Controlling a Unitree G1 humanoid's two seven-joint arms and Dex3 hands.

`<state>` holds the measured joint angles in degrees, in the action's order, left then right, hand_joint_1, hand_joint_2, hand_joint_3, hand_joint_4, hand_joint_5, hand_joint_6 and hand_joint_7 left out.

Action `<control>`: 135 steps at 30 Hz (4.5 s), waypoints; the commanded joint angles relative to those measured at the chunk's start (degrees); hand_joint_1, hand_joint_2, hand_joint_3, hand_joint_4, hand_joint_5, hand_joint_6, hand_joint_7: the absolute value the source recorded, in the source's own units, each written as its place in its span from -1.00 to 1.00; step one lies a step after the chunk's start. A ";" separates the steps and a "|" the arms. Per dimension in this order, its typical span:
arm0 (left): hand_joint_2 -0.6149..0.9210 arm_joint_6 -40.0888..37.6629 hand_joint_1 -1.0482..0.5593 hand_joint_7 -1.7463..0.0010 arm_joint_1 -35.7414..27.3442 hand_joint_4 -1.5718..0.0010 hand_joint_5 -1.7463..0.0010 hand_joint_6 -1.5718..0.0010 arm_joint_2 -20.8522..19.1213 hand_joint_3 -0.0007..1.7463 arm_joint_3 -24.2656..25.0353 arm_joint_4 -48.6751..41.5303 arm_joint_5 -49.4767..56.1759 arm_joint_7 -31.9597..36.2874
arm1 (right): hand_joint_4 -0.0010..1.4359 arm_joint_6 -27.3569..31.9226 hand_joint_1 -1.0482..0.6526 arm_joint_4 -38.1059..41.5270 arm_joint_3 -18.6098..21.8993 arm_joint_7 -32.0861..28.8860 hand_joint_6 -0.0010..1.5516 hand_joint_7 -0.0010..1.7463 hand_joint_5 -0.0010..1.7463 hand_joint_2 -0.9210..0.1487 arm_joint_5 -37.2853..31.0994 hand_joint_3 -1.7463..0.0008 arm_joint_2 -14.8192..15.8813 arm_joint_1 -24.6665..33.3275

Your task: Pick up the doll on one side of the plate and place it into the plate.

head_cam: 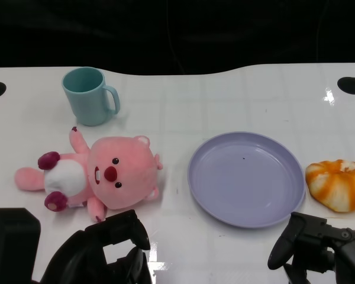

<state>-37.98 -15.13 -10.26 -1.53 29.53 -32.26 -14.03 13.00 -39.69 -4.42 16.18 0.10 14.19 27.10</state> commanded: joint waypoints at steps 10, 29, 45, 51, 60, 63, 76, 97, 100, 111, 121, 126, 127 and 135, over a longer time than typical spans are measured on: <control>0.38 -0.20 0.07 -0.93 0.11 -0.06 -1.00 0.11 -0.63 0.53 0.40 0.28 0.40 0.11 | -0.14 0.28 0.22 -0.36 0.20 -0.09 -0.31 0.72 0.97 -0.47 0.23 -0.24 0.41 -0.29; 0.40 -0.07 0.09 -0.91 0.06 -0.05 -1.00 0.12 0.04 0.51 1.18 -0.22 -0.34 0.17 | -0.14 -0.15 0.23 -0.25 0.08 -0.18 -0.30 0.71 0.97 -0.46 -0.06 -0.25 0.41 -0.30; 0.57 4.07 0.01 0.15 1.20 0.25 -0.48 0.15 0.93 -0.01 5.21 -0.03 -0.96 -1.27 | -0.14 -0.08 0.24 0.45 -0.79 -0.44 -0.31 0.72 0.99 -0.45 -0.37 -0.27 0.13 -1.10; 0.94 12.15 -0.12 0.62 1.49 0.38 -0.11 0.21 -2.12 -0.70 4.31 -0.88 5.67 -3.42 | -0.13 -0.84 0.23 1.18 -1.05 -0.51 -0.30 0.72 0.99 -0.44 -0.14 -0.28 -0.04 -1.38; 1.00 29.84 -0.38 0.89 2.69 0.68 0.19 0.42 -6.90 -0.86 3.26 -2.55 23.03 -3.88 | -0.13 -1.29 0.24 1.34 -1.02 -0.32 -0.30 0.73 1.00 -0.45 0.27 -0.29 0.07 -1.65; 1.00 33.64 -0.38 0.92 3.94 0.72 0.23 0.45 -8.54 -0.87 3.41 -2.79 28.53 -3.42 | -0.12 -1.22 0.22 1.43 -0.96 -0.41 -0.30 0.73 1.00 -0.43 0.13 -0.30 0.16 -1.76; 1.00 36.52 -0.36 1.00 10.59 0.98 0.36 0.63 -15.36 -0.94 2.54 -4.14 56.28 1.30 | -0.13 -0.65 0.27 1.31 -0.99 -0.56 -0.30 0.72 1.00 -0.44 0.39 -0.31 -0.07 -1.69; 0.98 27.32 -0.56 1.00 28.05 0.98 0.53 0.77 -22.88 -0.99 -8.28 -21.10 78.30 -6.27 | -0.14 -0.09 0.21 0.35 -0.34 -0.24 -0.32 0.73 1.00 -0.46 0.66 -0.26 0.20 -1.31; 0.96 28.29 -0.55 0.99 30.99 0.95 0.54 0.75 -22.21 -1.00 -10.19 -26.90 78.34 -5.50 | -0.15 -0.20 0.21 0.22 -0.38 -0.24 -0.31 0.73 1.00 -0.46 0.54 -0.26 0.21 -1.19; 0.97 31.32 -0.56 0.99 42.67 0.92 0.60 0.74 -18.90 -1.00 -18.26 -51.57 79.81 -0.91 | -0.14 0.48 0.22 -0.55 -0.60 -0.49 -0.31 0.73 1.00 -0.46 0.51 -0.26 -0.08 -0.73; 0.98 32.35 -0.54 1.00 50.97 0.81 0.80 0.72 -13.63 -0.99 -24.59 -70.49 79.82 2.41 | -0.14 0.74 0.22 -1.20 -0.31 -0.34 -0.32 0.73 1.00 -0.47 0.89 -0.26 -0.06 -0.34; 0.97 33.05 -0.53 0.99 54.71 0.74 0.85 0.68 -9.93 -1.00 -27.23 -81.84 79.20 5.36 | -0.15 1.08 0.21 -1.63 -0.18 -0.24 -0.32 0.73 1.00 -0.48 1.05 -0.25 -0.01 -0.05; 0.97 33.46 -0.53 0.98 55.23 0.72 0.85 0.66 -9.37 -1.00 -27.61 -83.61 79.08 6.24 | -0.15 1.11 0.21 -1.72 -0.12 -0.18 -0.32 0.73 1.00 -0.48 1.18 -0.25 -0.01 0.06; 1.00 35.47 -0.40 0.95 57.58 0.41 0.88 0.31 -4.78 -0.87 -27.92 -93.71 75.62 10.24 | -0.14 1.26 0.20 -2.17 -0.18 -0.21 -0.31 0.72 1.00 -0.49 0.84 -0.24 0.03 0.28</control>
<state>-3.24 43.99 -16.56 -29.20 -61.92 44.25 -3.18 14.01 -41.14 -4.94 15.95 0.37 13.74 27.23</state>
